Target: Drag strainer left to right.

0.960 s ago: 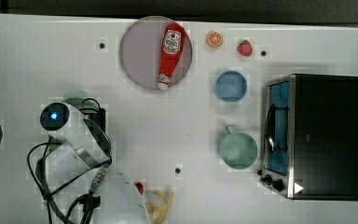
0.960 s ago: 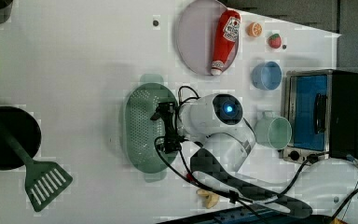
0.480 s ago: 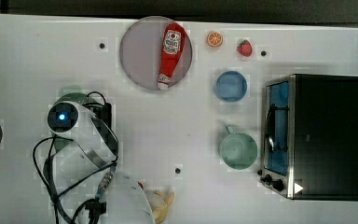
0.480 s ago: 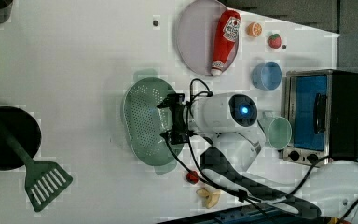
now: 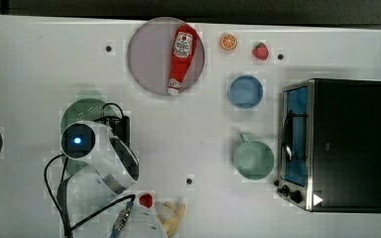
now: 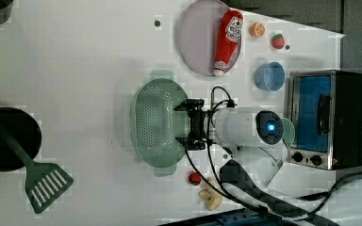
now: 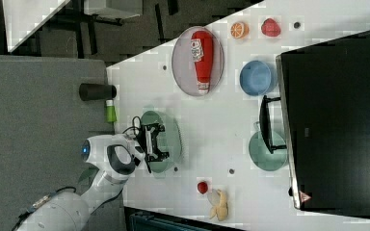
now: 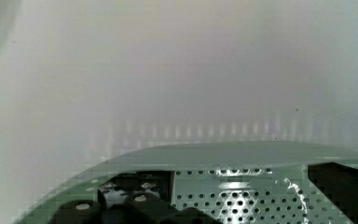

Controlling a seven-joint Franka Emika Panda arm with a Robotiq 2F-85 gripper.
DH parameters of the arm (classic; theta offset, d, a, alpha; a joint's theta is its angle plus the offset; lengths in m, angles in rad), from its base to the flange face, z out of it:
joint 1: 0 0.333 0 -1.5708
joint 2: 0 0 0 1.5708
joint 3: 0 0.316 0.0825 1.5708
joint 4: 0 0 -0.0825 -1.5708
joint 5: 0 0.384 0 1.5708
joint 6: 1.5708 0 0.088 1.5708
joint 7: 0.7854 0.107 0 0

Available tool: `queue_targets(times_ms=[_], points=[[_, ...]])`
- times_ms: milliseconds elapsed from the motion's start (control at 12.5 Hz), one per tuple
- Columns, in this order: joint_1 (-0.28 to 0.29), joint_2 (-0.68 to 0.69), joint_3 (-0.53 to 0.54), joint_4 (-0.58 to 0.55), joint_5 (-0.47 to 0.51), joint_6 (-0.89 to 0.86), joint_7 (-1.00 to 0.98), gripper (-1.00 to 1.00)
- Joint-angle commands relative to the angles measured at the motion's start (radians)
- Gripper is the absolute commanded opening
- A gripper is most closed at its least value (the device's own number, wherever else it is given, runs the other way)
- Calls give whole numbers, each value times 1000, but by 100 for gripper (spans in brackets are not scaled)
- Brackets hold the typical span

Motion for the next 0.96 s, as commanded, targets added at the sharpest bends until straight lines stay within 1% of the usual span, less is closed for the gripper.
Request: queue_targets(times_ms=[80,240,640,960], points=[[-78,-8,-48,-48,3,6,-91,100],[-98,-17,-77,-69,2,40,-135,100],[-132,-38,-173,-92,2,46,-285,100],[-140,-51,-269,-101,2,49,-387,100]])
